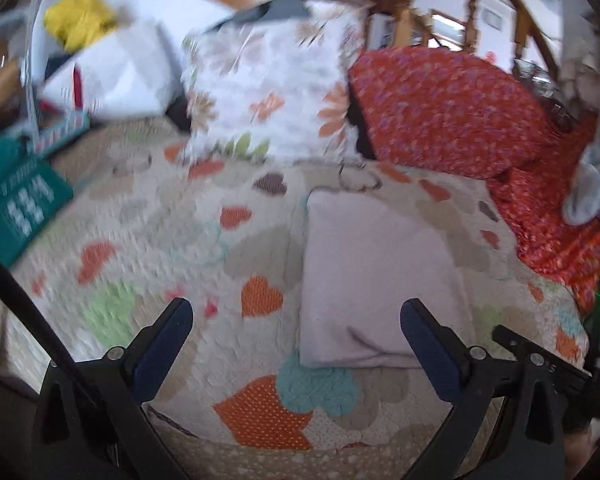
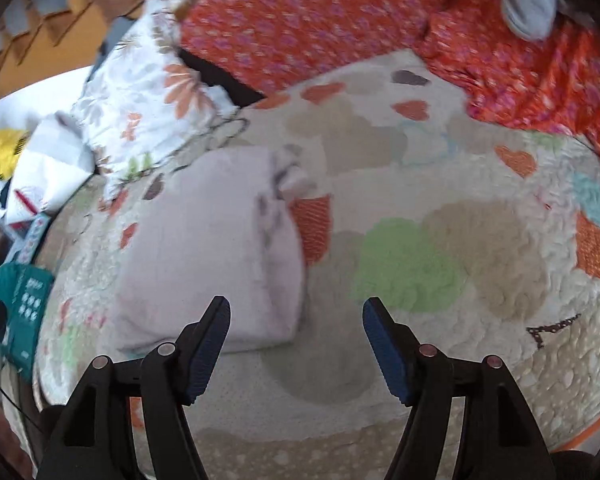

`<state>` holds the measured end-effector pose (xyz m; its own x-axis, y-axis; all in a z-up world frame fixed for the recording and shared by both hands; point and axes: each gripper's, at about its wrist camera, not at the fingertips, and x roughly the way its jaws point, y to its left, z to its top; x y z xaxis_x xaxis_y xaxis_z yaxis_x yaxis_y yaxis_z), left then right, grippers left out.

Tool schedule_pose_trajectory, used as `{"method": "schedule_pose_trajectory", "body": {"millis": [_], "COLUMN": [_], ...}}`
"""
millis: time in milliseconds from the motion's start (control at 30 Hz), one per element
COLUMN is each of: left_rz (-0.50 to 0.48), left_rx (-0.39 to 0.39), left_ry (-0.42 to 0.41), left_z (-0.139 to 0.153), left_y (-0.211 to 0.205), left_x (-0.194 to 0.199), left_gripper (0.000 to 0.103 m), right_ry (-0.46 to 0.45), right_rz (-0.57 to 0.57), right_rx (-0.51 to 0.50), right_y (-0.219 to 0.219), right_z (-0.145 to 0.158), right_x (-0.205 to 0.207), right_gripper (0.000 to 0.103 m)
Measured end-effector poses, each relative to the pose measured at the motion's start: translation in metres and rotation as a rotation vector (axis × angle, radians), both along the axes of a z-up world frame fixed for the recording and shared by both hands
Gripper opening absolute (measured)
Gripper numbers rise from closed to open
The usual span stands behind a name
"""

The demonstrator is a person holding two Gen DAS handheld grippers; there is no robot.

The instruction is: Fold small clothes

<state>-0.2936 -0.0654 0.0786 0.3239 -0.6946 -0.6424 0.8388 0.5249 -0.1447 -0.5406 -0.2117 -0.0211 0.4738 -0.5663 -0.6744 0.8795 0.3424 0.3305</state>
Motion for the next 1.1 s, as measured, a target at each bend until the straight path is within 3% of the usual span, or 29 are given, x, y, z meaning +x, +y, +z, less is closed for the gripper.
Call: {"method": "schedule_pose_trajectory", "body": {"millis": [100,267,367,500,567,733,1100], "left_rz": [0.003,0.001,0.011,0.087,0.091,0.13,0.024], "left_rx": [0.033,0.011,-0.011,-0.022,0.012,0.092,0.283], "left_ry": [0.057,0.119,0.072,-0.065,-0.086,-0.076,-0.033], "left_z": [-0.02,-0.019,-0.005,0.007,0.006,-0.012,-0.07], "left_y": [-0.024,-0.039,-0.028,0.003,0.013,0.024,-0.01], "left_x": [0.017,0.028,0.027,0.022,0.021,0.018,-0.01], "left_gripper": [0.103,0.103,0.103,0.103,0.103,0.103,0.103], "right_ry": [-0.003,0.005,0.081,0.063,0.042,0.114,0.171], "right_rz": [-0.044,-0.054,-0.086,-0.084,-0.07,-0.026,-0.006], "right_rx": [-0.016,-0.069,-0.177,-0.129,-0.113,-0.228,-0.174], "right_y": [-0.009,-0.026,-0.018,-0.002,0.008,0.028,0.018], "right_z": [-0.003,0.004,0.015,0.006,0.002,0.013,-0.009], "right_x": [0.0,0.01,0.015,0.015,0.015,0.029,0.034], "right_gripper": [0.074,0.074,0.074,0.074,0.074,0.074,0.074]}}
